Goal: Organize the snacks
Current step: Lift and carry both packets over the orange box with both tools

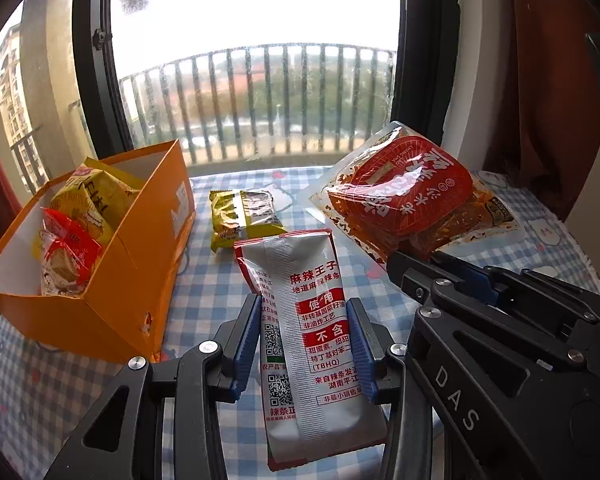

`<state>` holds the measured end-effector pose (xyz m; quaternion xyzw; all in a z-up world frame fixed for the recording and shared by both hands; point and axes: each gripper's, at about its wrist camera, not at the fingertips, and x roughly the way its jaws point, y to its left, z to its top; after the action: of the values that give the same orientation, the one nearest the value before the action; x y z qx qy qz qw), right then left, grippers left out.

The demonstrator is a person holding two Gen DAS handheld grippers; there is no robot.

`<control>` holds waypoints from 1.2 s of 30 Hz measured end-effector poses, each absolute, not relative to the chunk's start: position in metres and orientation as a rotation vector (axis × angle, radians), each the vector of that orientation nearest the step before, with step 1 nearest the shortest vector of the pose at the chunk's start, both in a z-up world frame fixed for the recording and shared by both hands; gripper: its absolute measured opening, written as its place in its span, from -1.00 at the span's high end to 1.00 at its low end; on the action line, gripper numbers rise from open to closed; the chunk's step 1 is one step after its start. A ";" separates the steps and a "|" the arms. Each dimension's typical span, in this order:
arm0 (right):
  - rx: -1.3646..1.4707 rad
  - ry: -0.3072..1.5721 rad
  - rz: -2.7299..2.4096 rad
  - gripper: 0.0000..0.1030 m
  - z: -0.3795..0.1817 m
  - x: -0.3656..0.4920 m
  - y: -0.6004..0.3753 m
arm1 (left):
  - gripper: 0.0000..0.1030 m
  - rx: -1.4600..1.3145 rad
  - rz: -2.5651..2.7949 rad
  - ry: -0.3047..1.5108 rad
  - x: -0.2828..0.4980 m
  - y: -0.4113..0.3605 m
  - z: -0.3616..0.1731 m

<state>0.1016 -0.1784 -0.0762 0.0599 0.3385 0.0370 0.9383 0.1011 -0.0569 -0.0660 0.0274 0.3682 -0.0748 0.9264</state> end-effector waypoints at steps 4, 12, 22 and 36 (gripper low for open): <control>0.120 0.655 0.075 0.63 -0.060 0.092 -0.177 | 0.17 0.060 -0.152 0.718 0.093 -0.056 -0.051; 0.108 0.596 0.089 0.63 -0.032 0.080 -0.165 | 0.17 0.055 -0.148 0.652 0.086 -0.045 -0.024; 0.083 0.529 0.120 0.63 -0.004 0.085 -0.137 | 0.17 0.021 -0.134 0.576 0.087 -0.012 -0.003; 0.038 0.461 0.166 0.63 0.014 0.114 -0.082 | 0.17 -0.027 -0.085 0.509 0.106 0.042 0.006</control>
<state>0.1135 -0.0822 0.0137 0.0186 0.2281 0.0823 0.9700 0.1058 0.0425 0.0063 -0.0133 0.2517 -0.0419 0.9668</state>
